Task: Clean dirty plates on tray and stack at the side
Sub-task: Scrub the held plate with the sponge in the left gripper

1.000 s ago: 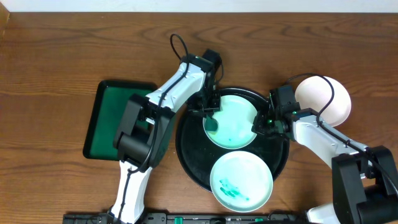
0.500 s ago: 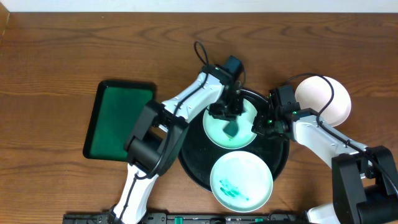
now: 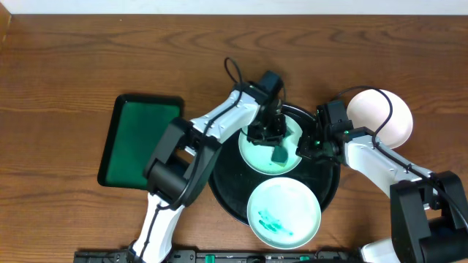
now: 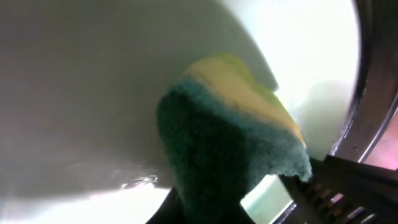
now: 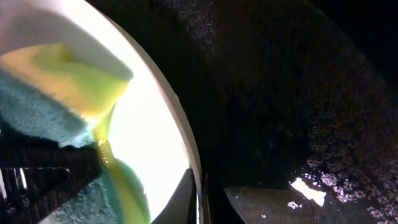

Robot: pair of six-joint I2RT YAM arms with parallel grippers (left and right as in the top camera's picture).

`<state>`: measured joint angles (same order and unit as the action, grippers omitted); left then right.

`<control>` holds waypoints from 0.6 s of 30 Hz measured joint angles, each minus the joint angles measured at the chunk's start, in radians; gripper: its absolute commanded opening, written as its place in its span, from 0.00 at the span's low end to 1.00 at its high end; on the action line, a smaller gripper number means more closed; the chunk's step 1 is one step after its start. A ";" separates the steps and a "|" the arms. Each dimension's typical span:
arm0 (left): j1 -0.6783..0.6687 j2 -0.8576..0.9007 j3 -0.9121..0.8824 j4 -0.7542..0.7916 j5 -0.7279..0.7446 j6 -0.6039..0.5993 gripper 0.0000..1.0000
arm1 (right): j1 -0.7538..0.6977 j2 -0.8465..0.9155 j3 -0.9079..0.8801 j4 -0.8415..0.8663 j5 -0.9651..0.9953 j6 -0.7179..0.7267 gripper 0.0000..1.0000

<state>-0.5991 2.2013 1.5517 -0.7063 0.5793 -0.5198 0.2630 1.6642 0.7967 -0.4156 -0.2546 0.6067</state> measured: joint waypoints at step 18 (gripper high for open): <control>0.113 -0.090 -0.040 -0.206 -0.242 0.148 0.07 | 0.000 0.000 0.000 -0.002 -0.005 -0.018 0.01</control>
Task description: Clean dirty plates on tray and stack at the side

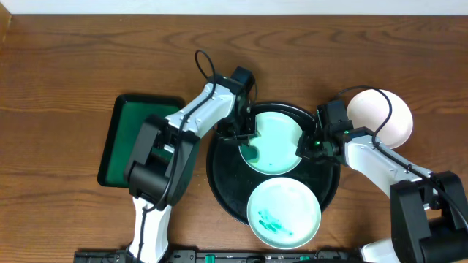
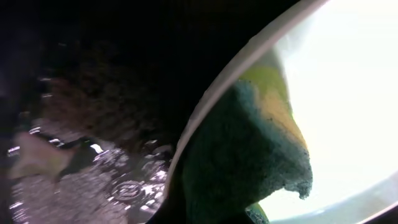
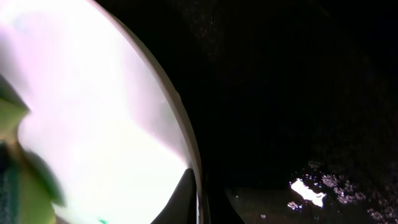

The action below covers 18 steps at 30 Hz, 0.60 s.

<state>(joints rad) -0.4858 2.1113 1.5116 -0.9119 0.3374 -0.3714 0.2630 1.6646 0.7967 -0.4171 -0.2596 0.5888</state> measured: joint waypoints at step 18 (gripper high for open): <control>0.149 -0.313 -0.018 -0.222 -0.264 -0.022 0.07 | 0.001 -0.018 -0.007 -0.009 0.000 -0.087 0.01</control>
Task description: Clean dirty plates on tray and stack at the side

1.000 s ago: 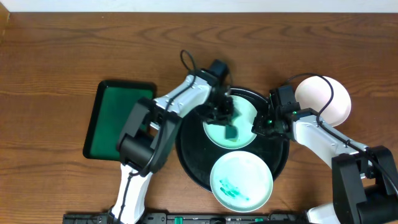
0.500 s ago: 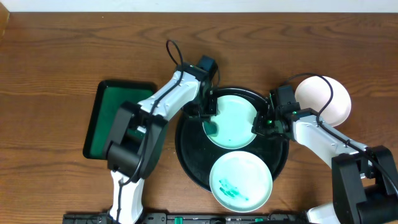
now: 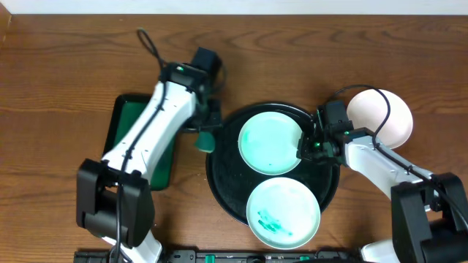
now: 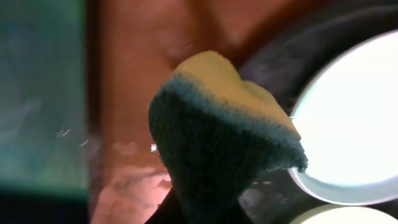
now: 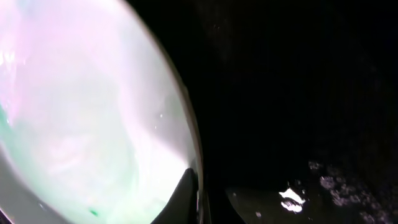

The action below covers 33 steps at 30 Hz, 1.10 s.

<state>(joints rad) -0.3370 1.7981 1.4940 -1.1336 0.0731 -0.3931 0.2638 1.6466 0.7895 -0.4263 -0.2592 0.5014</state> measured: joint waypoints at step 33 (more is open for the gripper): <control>0.401 0.002 -0.001 -0.140 0.065 0.084 0.07 | 0.202 -0.423 0.074 -0.216 0.303 -0.241 0.01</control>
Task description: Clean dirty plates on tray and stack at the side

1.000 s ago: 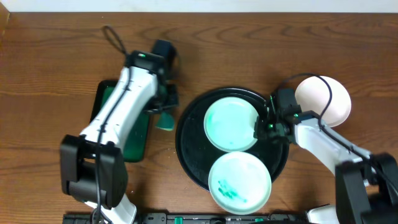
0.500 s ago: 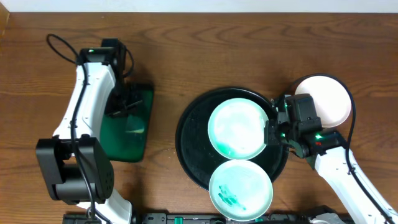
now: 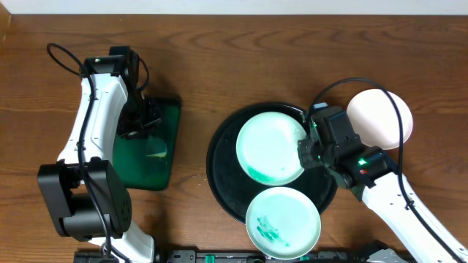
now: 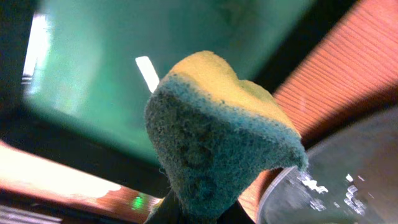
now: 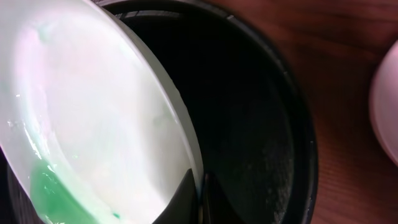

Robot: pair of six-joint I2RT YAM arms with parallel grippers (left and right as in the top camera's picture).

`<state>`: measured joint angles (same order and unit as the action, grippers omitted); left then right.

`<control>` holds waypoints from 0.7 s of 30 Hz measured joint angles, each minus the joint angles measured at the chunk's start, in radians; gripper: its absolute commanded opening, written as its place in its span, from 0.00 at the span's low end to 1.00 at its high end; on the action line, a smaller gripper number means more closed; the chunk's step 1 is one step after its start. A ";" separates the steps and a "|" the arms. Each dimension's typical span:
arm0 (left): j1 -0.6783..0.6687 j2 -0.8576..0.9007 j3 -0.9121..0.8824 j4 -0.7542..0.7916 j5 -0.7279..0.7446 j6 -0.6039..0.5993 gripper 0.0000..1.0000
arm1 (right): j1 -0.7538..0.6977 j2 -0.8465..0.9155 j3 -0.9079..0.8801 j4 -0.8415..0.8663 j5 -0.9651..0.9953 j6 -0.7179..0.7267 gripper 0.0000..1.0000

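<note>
My left gripper (image 3: 145, 121) hangs over the green rectangular tray (image 3: 164, 172), shut on a yellow-and-green sponge (image 4: 217, 137). My right gripper (image 5: 200, 193) is shut on the right rim of a pale plate (image 3: 269, 150), which is held tilted above the round black tray (image 3: 219, 175). A green smear (image 5: 53, 190) shows on that plate's lower left. A second plate (image 3: 284, 223) with green smears lies at the black tray's near edge. A clean white plate (image 3: 380, 118) rests on the table to the right.
Brown wooden table (image 3: 58, 44) all around. The left arm (image 3: 95, 117) stretches along the green tray's left side. Cables loop near both wrists. The right arm (image 3: 395, 197) runs from the lower right corner towards the black tray.
My left gripper has moved left with the sponge, from the gap between the two trays to above the green tray. The right gripper has risen, tilting the plate up off the black tray.
First the sponge was pressed on the upper plate while my right gripper pinched its rim. Then the sponge stood at the plate's left edge, then off the black tray over the table. Now it hangs over the green tray, and the plate is raised.
</note>
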<state>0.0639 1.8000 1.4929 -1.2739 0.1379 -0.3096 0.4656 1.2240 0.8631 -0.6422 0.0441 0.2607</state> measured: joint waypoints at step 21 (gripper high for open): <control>-0.421 0.000 0.000 0.315 0.383 0.031 0.08 | -0.031 0.465 0.019 0.171 -0.035 0.310 0.01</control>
<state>-0.3573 1.8000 1.4925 -0.9585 0.5213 -0.2787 0.4347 1.6886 0.8818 -0.4717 0.0090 0.5709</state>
